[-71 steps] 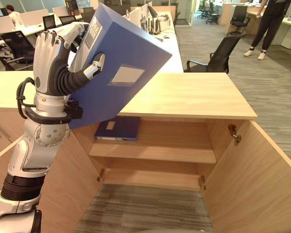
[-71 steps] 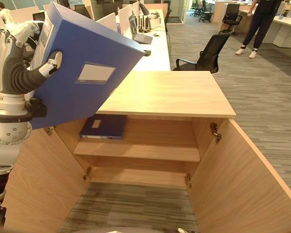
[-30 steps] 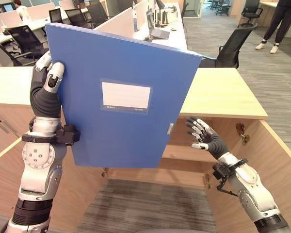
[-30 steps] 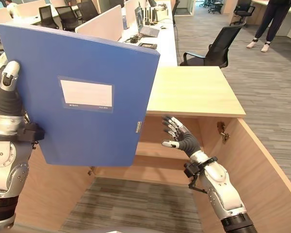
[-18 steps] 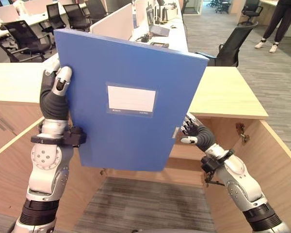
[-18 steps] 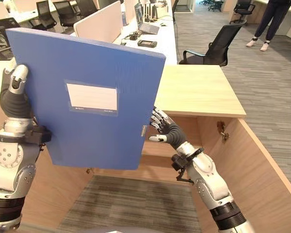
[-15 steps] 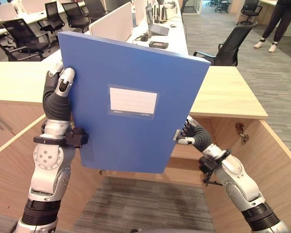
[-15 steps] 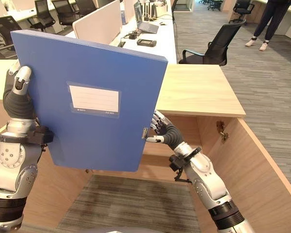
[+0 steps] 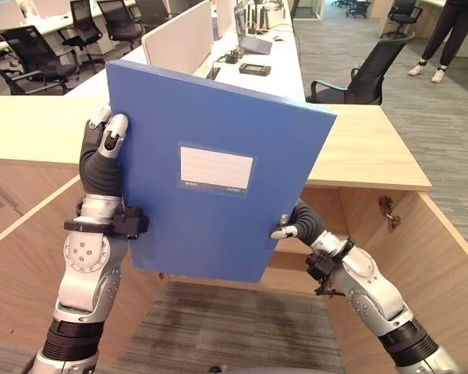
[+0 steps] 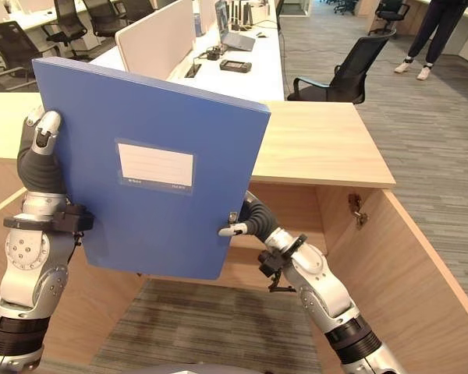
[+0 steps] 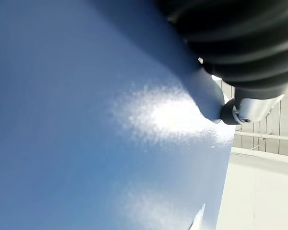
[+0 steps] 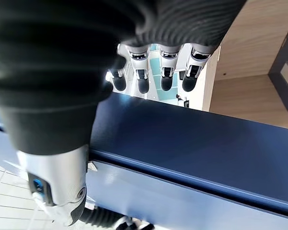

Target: Put the empty folder in the office cabinet

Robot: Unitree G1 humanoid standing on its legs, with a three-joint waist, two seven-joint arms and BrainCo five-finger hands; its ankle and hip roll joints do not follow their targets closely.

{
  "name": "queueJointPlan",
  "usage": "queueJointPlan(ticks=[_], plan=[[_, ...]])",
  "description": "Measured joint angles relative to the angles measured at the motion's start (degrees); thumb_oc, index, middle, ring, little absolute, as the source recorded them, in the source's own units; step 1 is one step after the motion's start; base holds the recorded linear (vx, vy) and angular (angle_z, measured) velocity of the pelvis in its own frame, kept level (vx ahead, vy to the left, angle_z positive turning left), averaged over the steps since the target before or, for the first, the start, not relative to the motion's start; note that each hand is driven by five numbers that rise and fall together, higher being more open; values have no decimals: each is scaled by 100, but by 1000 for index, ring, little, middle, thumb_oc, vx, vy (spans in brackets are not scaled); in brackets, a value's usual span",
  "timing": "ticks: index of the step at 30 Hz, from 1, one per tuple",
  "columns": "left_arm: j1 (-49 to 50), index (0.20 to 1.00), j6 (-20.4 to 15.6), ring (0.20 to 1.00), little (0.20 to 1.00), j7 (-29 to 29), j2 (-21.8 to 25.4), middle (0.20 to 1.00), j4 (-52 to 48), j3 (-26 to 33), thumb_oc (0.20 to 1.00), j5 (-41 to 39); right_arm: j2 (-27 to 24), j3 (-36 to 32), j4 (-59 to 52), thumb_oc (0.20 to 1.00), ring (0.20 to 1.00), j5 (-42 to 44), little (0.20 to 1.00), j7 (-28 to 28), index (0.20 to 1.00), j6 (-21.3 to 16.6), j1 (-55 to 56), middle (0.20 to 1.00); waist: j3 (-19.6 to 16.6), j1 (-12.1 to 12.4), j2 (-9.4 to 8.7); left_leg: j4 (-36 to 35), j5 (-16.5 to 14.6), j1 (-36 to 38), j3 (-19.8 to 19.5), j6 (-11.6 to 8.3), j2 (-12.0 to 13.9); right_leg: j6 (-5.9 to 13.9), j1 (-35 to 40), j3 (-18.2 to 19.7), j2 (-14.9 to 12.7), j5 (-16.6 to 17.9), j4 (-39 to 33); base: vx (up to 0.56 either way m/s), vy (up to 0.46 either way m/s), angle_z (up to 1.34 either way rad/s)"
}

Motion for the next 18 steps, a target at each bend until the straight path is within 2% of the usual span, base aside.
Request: queueJointPlan(ticks=[12,14,15,18], plan=[[-18,200,13,200,200,53,-67,200,0,-236,200,132,104,150,15,1000,1000,46,1000,-94,1000,1,-68,1000,28,-3,-44,4,1,3,9,0,0,-1,-2,9,1,1,1,0,0,0],[-22,200,14,200,200,69,-78,200,0,-246,200,204,108,165,76,413,413,46,413,-106,413,1,-68,413,28,-1,-45,8,1,5,9,0,0,-1,0,9,2,1,1,0,0,0],[-22,200,16,200,200,69,-78,200,0,-251,200,224,107,171,104,200,200,46,200,-129,200,1,-68,200,28,-1,-45,8,1,4,9,0,0,-1,-1,9,2,1,1,0,0,0],[-23,200,15,200,200,93,-77,200,0,-254,200,246,114,168,172,200,200,44,200,-269,200,-1,-68,200,27,-7,-46,7,1,6,9,0,0,-1,1,9,2,1,1,0,0,0]])
